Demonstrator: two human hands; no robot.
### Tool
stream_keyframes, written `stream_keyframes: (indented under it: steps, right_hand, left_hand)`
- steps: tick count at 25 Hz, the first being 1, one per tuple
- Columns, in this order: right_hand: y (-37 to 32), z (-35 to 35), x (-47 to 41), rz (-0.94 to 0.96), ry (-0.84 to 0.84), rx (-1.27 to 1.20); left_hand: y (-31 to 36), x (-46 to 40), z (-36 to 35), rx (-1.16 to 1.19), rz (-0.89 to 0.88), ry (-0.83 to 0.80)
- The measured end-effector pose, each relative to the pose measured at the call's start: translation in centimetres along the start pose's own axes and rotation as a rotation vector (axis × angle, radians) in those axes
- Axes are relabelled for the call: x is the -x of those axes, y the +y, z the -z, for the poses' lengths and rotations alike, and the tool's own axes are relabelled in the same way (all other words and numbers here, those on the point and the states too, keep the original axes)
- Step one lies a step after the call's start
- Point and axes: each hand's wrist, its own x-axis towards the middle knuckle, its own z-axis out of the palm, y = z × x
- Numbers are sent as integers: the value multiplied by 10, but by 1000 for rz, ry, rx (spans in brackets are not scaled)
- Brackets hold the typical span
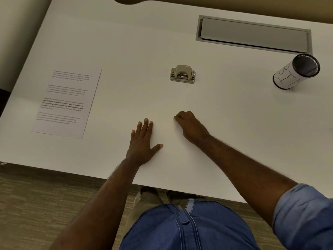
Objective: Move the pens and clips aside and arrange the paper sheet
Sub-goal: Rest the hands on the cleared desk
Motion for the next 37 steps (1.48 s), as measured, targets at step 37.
stream_keyframes:
  steps: [37]
  right_hand:
    - [-17,-21,28,20,-20,44]
  left_hand:
    - [-1,3,2,31,-13,-8]
